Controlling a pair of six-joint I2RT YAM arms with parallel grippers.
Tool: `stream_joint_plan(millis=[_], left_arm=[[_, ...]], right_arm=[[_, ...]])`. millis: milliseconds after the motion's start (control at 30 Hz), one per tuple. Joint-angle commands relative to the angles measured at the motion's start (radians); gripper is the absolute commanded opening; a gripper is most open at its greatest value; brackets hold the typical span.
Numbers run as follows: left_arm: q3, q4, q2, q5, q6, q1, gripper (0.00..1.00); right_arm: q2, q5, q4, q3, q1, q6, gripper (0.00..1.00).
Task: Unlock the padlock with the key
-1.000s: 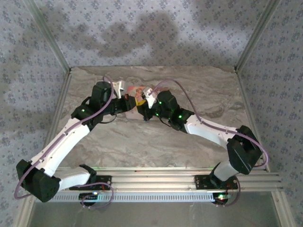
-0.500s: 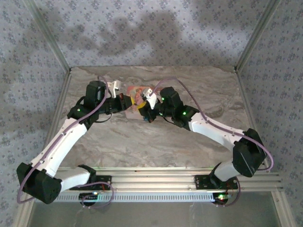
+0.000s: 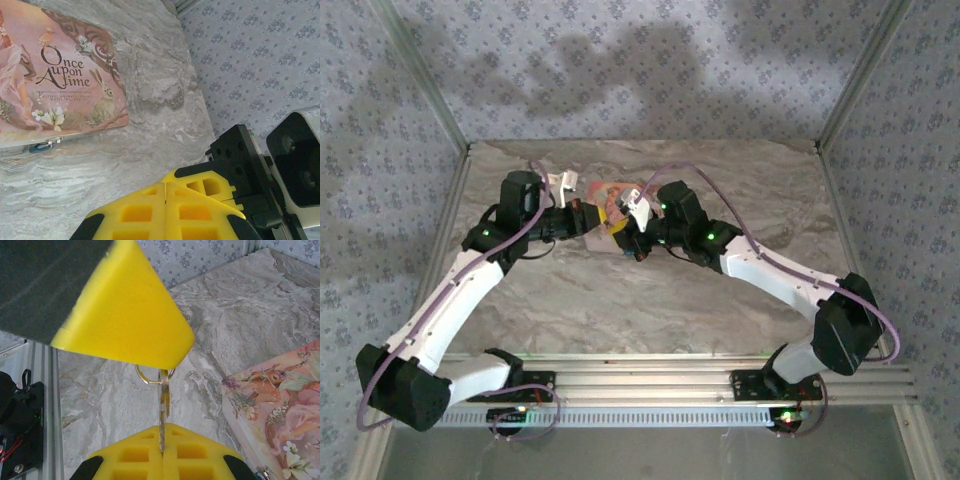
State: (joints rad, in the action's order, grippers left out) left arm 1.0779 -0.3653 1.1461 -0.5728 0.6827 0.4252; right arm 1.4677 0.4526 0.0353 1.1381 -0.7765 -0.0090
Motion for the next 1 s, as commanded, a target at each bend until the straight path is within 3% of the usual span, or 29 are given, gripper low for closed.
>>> stream_joint_plan(millis=[0, 233, 467, 633, 733, 800, 900, 967], left_arm=[[-0.007, 0.031, -0.022, -0.039, 0.012, -0.005, 0.0], [-0.02, 0.047, -0.025, -0.043, 0.028, -0.005, 0.0], [-0.021, 0.042, -0.032, -0.044, 0.032, -0.005, 0.0], [-0.014, 0.033, -0.036, -0.042, 0.032, -0.006, 0.0], [-0.008, 0.024, -0.038, -0.042, 0.031, -0.005, 0.0], [-0.006, 0.015, -0.038, -0.041, 0.028, -0.005, 0.0], [-0.004, -0.003, -0.04, -0.037, 0.017, -0.006, 0.0], [-0.002, -0.015, -0.04, -0.033, 0.007, -0.009, 0.0]], right_arm=[[-0.008, -0.008, -0.005, 0.032, 0.0, -0.008, 0.06], [0.024, -0.008, -0.01, 0.078, 0.0, -0.009, 0.18], [0.052, -0.002, -0.009, 0.101, 0.0, -0.014, 0.12], [0.068, -0.03, -0.024, 0.097, -0.007, -0.019, 0.3], [0.081, -0.041, -0.036, 0.095, -0.011, -0.026, 0.34], [0.086, -0.039, -0.048, 0.096, -0.013, -0.028, 0.27], [0.085, -0.028, -0.06, 0.095, -0.014, -0.035, 0.05], [0.078, -0.02, -0.059, 0.092, -0.015, -0.044, 0.0]])
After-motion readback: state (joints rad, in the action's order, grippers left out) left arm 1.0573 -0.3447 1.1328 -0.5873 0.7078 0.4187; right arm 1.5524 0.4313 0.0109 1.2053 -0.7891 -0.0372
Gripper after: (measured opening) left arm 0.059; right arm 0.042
